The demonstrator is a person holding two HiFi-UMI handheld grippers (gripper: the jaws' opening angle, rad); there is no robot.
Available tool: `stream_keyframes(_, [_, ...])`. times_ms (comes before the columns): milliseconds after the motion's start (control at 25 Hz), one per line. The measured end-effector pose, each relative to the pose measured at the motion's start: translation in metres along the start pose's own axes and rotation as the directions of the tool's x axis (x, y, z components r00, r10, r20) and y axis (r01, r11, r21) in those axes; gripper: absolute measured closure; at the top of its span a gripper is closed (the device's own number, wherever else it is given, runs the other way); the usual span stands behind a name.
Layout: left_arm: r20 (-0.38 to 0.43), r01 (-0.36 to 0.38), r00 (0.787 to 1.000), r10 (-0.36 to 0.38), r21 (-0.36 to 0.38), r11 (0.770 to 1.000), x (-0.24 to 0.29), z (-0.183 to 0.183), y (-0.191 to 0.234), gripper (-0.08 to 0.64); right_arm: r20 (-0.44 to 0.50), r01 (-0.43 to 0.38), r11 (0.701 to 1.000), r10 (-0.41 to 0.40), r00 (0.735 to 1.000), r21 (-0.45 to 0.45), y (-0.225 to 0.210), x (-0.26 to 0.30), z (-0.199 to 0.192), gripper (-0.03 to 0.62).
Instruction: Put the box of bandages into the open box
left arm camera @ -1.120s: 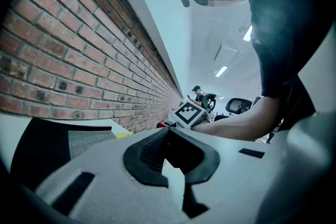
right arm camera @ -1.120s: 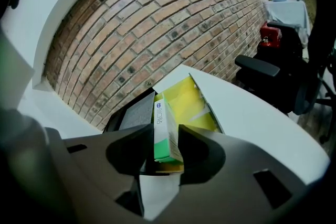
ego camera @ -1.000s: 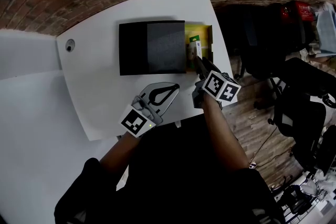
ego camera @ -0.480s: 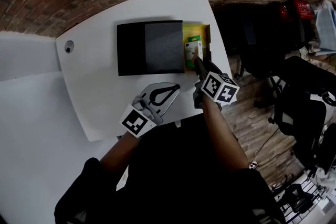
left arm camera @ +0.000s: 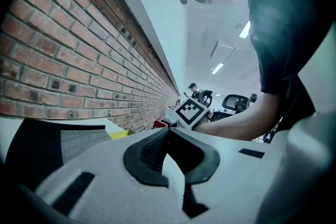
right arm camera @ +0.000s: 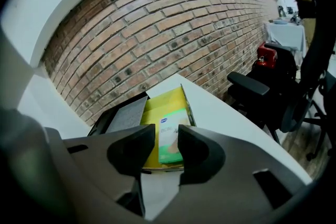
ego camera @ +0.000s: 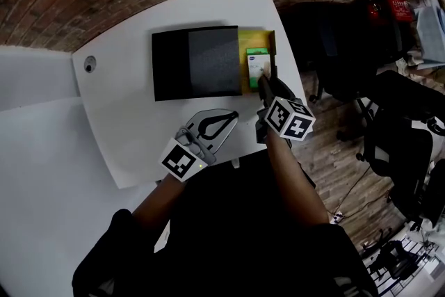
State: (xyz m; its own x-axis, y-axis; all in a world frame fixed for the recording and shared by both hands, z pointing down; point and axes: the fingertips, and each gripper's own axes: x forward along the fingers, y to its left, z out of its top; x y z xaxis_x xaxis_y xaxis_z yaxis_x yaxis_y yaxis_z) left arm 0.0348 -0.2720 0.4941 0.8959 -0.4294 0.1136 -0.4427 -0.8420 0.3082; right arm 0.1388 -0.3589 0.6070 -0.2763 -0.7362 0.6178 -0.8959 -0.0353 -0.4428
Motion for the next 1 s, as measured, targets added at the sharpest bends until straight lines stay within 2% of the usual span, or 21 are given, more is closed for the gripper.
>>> stream_keyframes(360, [0.007, -0.029, 1.000, 0.029, 0.012, 0.999, -0.004, 0.004, 0.011, 0.545, 0.028, -0.010, 1.000, 0.011, 1.000, -0.018, 0.007, -0.004, 0.005, 0.468])
stream_keyframes(680, [0.047, -0.061, 0.997, 0.059, 0.054, 0.997, -0.012, 0.027, 0.020, 0.545, 0.088, -0.033, 0.996, 0.041, 0.995, -0.082, 0.025, -0.017, 0.023, 0.541])
stream_keyframes(1000, [0.089, -0.059, 0.995, 0.051, 0.087, 0.994, -0.017, 0.057, 0.016, 0.545, 0.167, -0.040, 0.986, 0.067, 0.984, -0.162, 0.048, -0.044, 0.052, 0.566])
